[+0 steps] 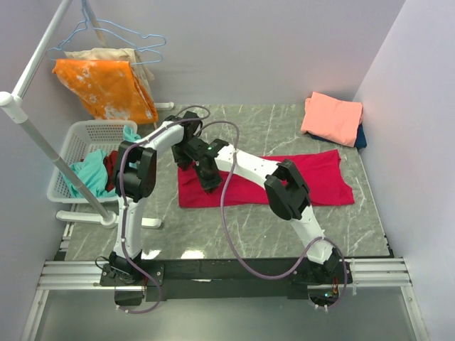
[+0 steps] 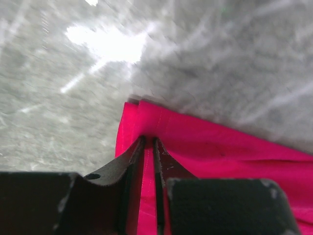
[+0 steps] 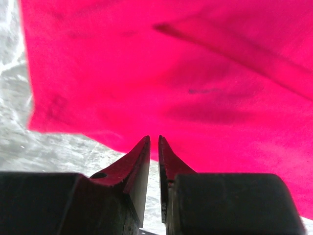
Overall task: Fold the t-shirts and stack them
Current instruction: Fold the tshirt
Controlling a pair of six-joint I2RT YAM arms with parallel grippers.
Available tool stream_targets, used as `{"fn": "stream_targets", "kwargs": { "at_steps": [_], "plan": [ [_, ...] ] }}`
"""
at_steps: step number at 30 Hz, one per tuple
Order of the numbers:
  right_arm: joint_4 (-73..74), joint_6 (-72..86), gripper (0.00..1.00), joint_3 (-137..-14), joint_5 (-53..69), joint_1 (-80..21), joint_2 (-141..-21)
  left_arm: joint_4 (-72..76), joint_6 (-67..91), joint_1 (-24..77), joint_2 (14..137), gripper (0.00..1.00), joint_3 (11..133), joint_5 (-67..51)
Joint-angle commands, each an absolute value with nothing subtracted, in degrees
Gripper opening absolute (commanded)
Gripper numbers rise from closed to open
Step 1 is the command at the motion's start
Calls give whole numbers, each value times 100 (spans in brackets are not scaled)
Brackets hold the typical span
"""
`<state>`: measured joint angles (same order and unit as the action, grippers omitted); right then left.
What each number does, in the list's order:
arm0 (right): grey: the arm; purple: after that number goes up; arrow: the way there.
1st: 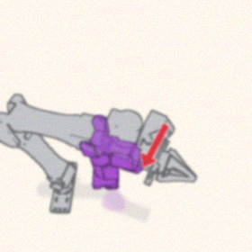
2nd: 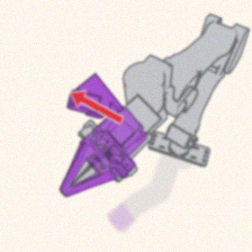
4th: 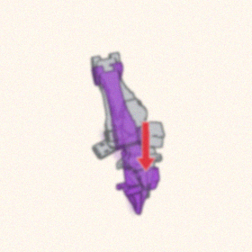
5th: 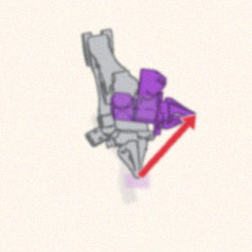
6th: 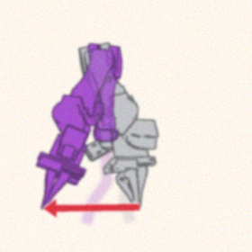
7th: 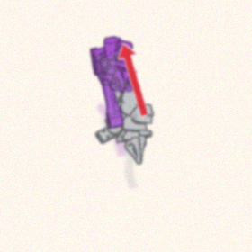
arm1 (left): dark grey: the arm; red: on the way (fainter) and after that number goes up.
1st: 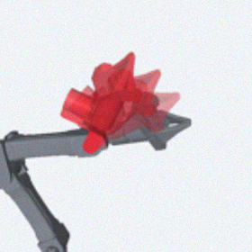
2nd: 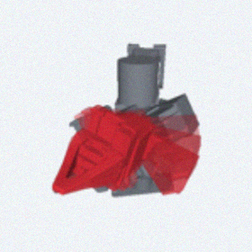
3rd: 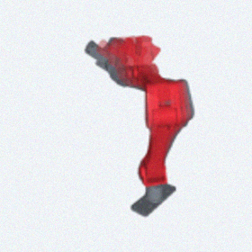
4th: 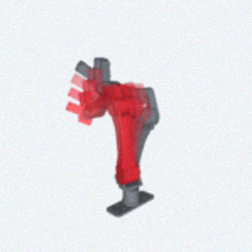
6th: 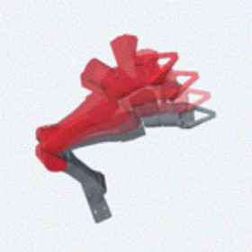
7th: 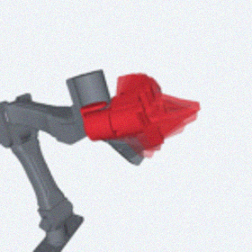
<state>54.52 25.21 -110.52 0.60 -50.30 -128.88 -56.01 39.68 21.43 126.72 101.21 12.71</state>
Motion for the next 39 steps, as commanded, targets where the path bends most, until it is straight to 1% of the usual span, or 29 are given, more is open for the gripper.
{"fn": "stream_targets", "kwargs": {
  "at_steps": [1,6,12,14,18,21,24,33,39],
  "plan": [
    [5441,1987,19,-11198,342,-5457,-12920,-5625,4025,2136,12990,20,10292,1714],
    [5317,1925,19,-10987,492,-5669,-12981,-5616,3999,2127,12999,20,10318,1653],
    [5475,1890,18,-11030,483,-5704,-13289,-5590,3982,2101,12946,20,10283,1538],
    [5484,1890,16,-10951,387,-5739,-13307,-5599,3981,2092,12929,20,10275,1529],
    [5387,1855,16,-10915,54,-5827,-13149,-5555,3920,2092,12867,20,10178,1389],
    [5528,1793,18,-11152,-245,-5889,-13157,-5546,3876,2083,12841,20,10169,1319],
    [5450,1731,19,-11092,-500,-5985,-13043,-5555,3815,2057,12841,21,10204,1240],
    [4044,1731,16,-9819,-1361,-6152,-12129,-5555,3586,1793,12867,22,10310,819],
    [3437,1626,16,-9651,-1266,-6144,-12032,-5475,3428,1538,12814,22,10274,299]
  ]
}}
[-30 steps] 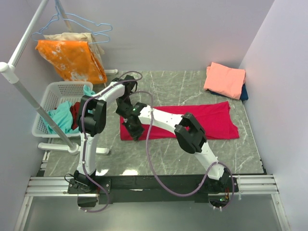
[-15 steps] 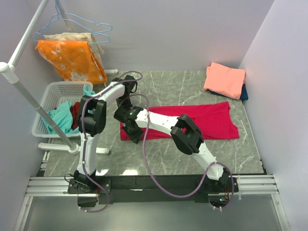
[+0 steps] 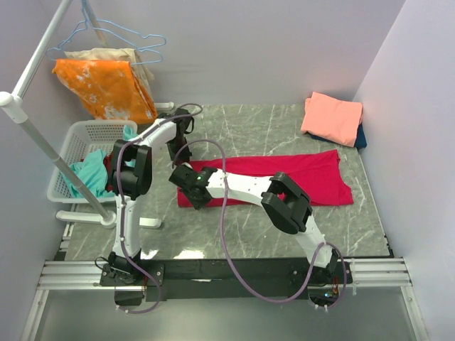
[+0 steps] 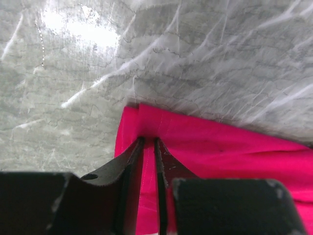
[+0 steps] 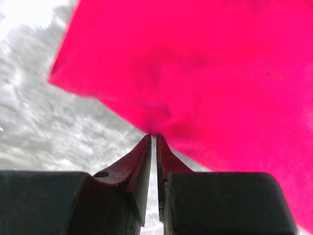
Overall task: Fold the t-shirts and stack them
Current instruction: Fold the tshirt
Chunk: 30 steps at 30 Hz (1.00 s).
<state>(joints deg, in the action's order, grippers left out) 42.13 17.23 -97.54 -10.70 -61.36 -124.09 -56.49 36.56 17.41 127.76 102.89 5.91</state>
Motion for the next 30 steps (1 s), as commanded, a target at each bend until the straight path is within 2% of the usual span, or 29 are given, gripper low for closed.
{"fn": "stream_targets", "kwargs": {
  "at_steps": [1,17,20,25,30],
  "plan": [
    [3341,1609,15,-9624,-1274,-6144,-11971,-5493,3428,1477,12823,22,10301,247],
    [3057,1178,17,-10256,-1248,-6144,-12356,-5493,3287,1125,12999,22,10345,-624],
    [3331,1204,16,-10669,-1056,-6144,-12744,-5467,3278,1099,13008,22,10336,-755],
    [2954,1160,16,-10371,-633,-6144,-12867,-5423,3270,1063,13034,22,10310,-957],
    [3234,1178,14,-10573,-466,-6144,-13157,-5397,3261,1028,13043,22,10301,-975]
  ]
}}
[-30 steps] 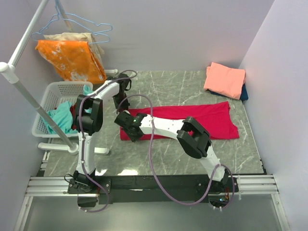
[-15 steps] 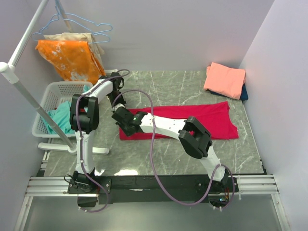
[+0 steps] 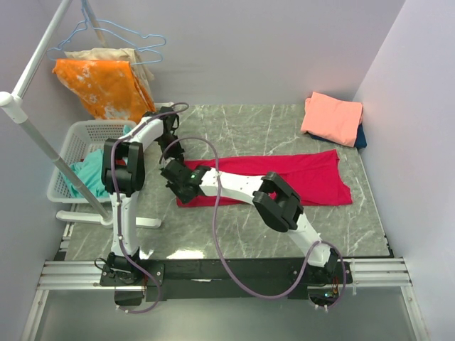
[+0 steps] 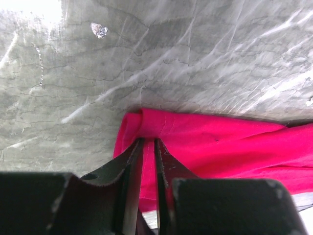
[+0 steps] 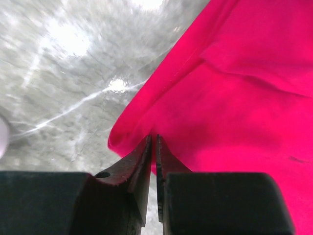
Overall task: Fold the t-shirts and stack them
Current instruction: Fold the tshirt
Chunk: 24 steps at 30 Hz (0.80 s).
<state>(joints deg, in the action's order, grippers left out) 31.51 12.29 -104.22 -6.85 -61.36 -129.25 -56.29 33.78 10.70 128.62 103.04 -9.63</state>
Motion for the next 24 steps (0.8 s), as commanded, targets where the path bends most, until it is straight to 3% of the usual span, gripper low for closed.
{"fn": "stream_targets", "kwargs": {
  "at_steps": [1,17,24],
  "plan": [
    [3243,1169,14,-10547,-405,-6152,-13140,-5396,3261,1020,13060,22,10301,-993],
    [3463,677,9,-9739,545,-6565,-12674,-5625,3305,984,13562,21,11021,-545],
    [3375,668,9,-9922,712,-6609,-12788,-5555,3322,984,13465,21,10890,-457]
  ]
}}
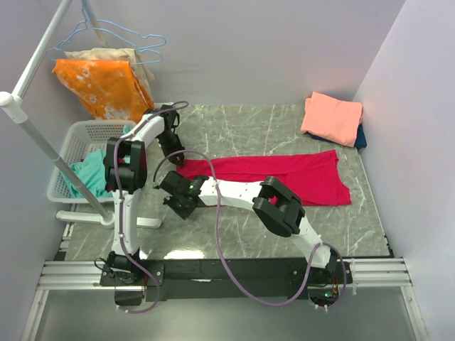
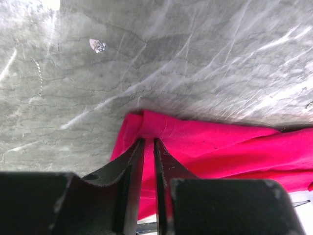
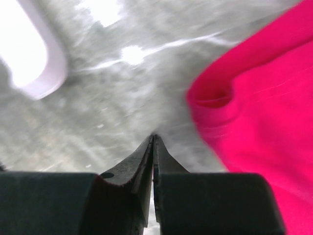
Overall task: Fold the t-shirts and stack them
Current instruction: Fold the tshirt
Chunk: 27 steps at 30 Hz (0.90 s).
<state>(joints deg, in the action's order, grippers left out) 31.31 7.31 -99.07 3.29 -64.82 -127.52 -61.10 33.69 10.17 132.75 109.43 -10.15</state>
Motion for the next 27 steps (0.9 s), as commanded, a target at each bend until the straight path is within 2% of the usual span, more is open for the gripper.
{"fn": "stream_targets", "kwargs": {
  "at_steps": [1,4,8,12,20,27],
  "plan": [
    [3340,659,8,-9958,712,-6618,-12814,-5546,3314,984,13421,20,10855,-431],
    [3129,790,8,-10177,310,-6618,-12937,-5511,3278,984,13299,20,10732,-422],
    [3077,949,5,-10573,-894,-6557,-13026,-5362,3270,984,13079,20,10477,-457],
    [3102,1326,8,-10398,-1677,-6198,-12438,-5352,3217,984,12920,20,10433,-404],
    [3234,2425,21,-9299,-1776,-4993,-10619,-5300,3173,993,12437,21,10222,-255],
    [4086,2145,27,-10019,-1600,-4448,-11187,-5186,3182,1019,12112,22,10029,-211]
  ]
}}
